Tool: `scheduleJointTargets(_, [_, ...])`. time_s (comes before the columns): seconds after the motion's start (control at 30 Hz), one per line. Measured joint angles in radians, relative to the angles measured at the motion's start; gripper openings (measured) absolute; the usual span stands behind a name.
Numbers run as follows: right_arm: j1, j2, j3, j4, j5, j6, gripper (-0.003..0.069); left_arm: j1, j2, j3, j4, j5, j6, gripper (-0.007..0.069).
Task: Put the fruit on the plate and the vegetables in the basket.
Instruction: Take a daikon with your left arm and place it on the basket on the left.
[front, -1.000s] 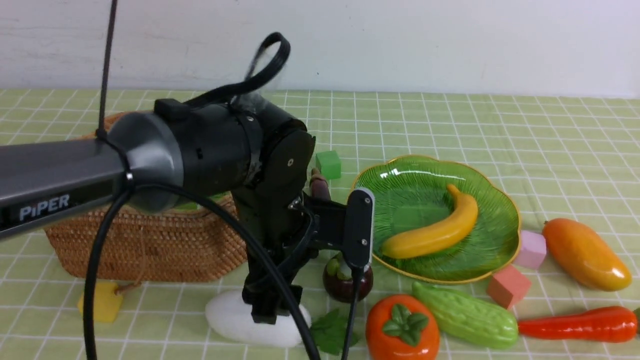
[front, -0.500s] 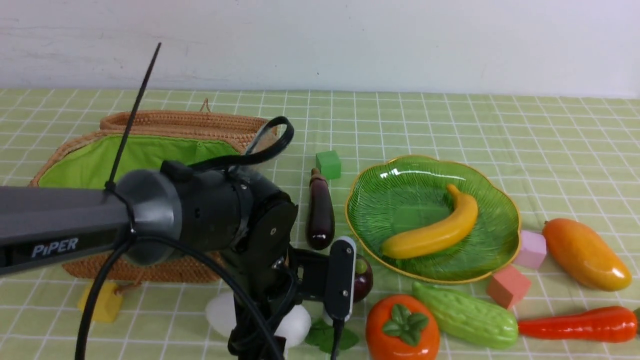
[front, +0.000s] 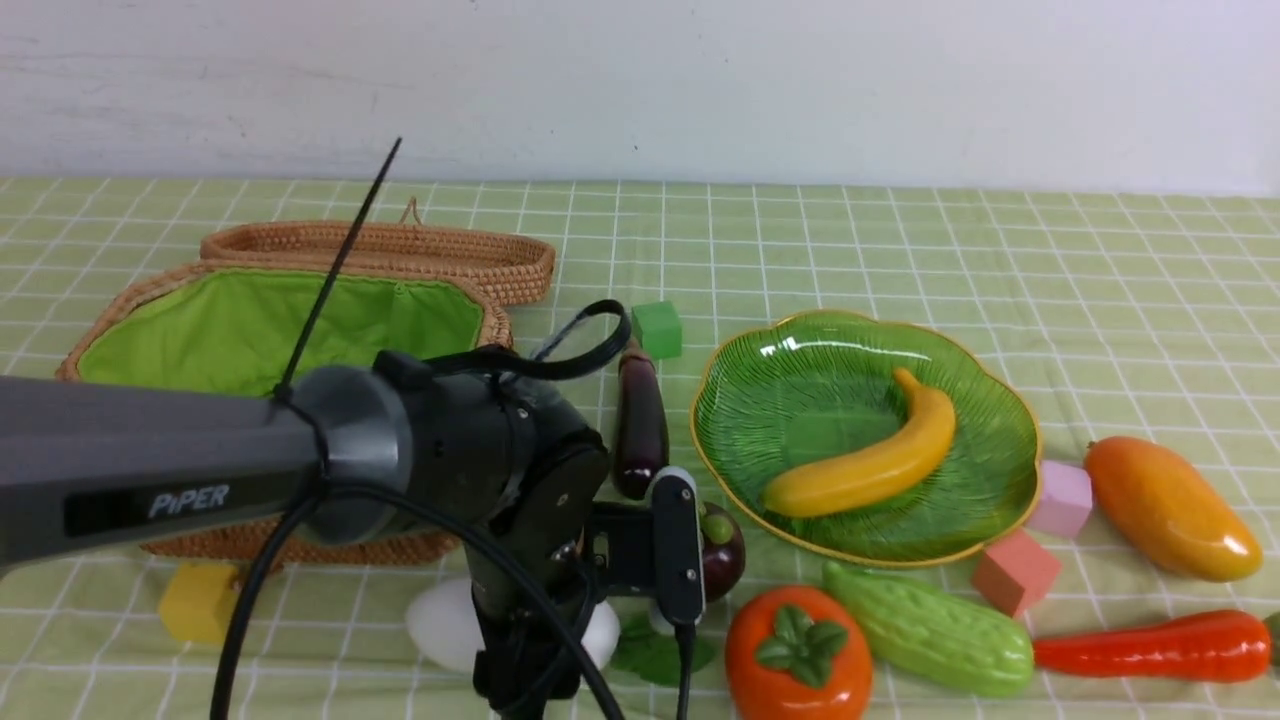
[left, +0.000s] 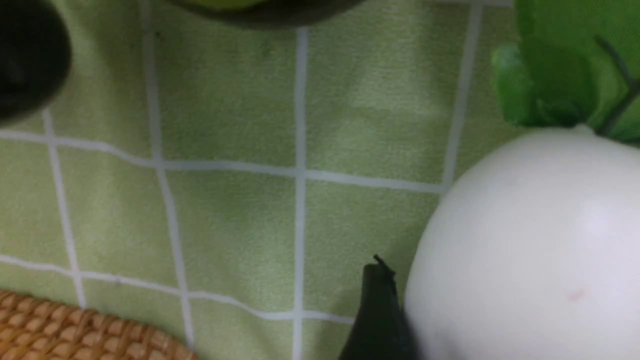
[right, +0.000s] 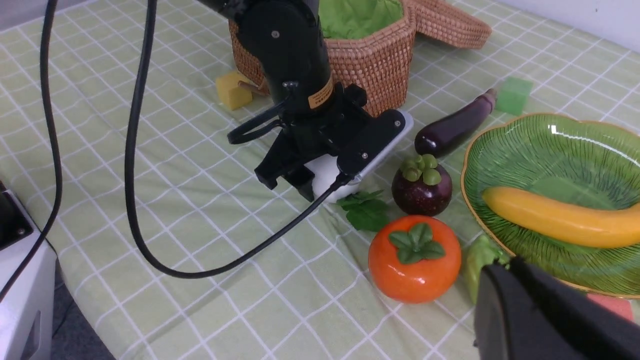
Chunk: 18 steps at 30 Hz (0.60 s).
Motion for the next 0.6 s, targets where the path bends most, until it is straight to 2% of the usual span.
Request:
scheduleJointTargets(0.2, [0.000,0.000,0.000,0.004,0.000,0.000,0.0003,0.000,-0.062,0.002,0.000,0.000,-0.006,0.0512])
scheduleJointTargets(0.43, [0.000,0.000,0.000,0.006,0.000,0.000,0.0003,0.000,-0.198,0.002,-0.144,0.088,0.067,0.0512])
scheduleJointTargets(0.5, [0.000,0.000,0.000,0.010,-0.001,0.014,0.0003,0.000,-0.229,-0.006,-0.152,0.119,0.043,0.0512])
scheduleJointTargets(0.6, [0.000,0.000,0.000,0.012,-0.011,0.049,0.0003,0.000,-0.271,-0.062,-0.127,0.168,-0.071,0.0512])
